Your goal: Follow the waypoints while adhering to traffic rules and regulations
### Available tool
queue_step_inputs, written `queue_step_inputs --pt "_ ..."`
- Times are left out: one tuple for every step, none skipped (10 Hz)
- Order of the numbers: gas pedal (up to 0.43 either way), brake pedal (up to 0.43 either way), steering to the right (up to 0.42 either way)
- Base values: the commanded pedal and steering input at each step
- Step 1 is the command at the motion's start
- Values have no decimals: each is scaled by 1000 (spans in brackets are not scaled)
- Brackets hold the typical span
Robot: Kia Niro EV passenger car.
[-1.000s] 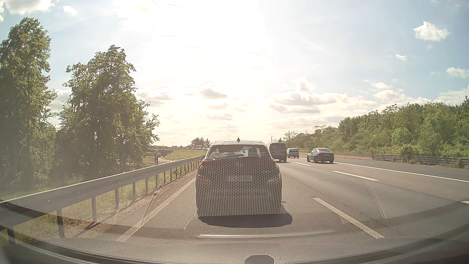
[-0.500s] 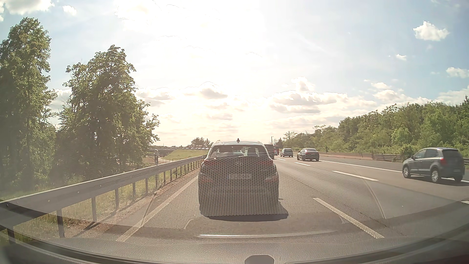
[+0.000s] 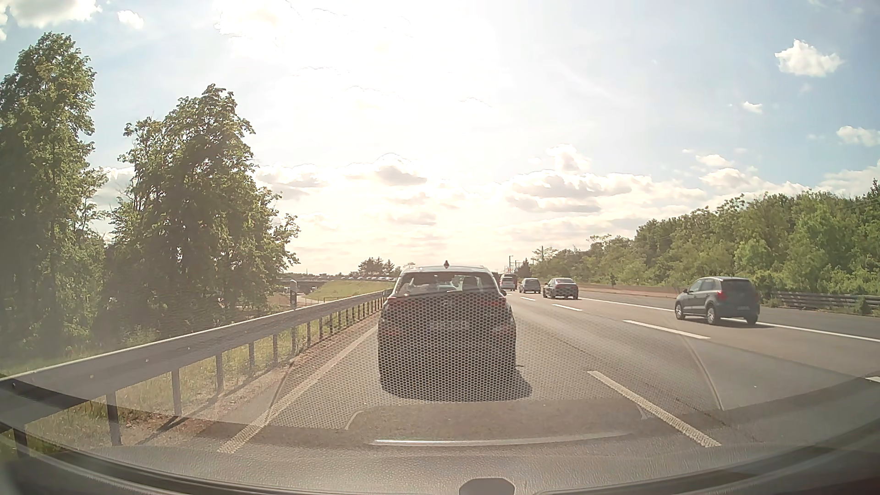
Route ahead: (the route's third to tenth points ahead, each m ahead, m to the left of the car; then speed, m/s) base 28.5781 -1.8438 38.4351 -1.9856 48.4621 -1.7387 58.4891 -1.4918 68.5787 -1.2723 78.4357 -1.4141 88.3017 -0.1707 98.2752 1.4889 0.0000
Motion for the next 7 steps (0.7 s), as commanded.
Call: queue_step_inputs --pt "0 213 2" --pt "0 159 2" --pt "0 85 2" --pt "0 6 2" --pt "0 0 2" --pt "0 0 2" --pt "0 0 2"
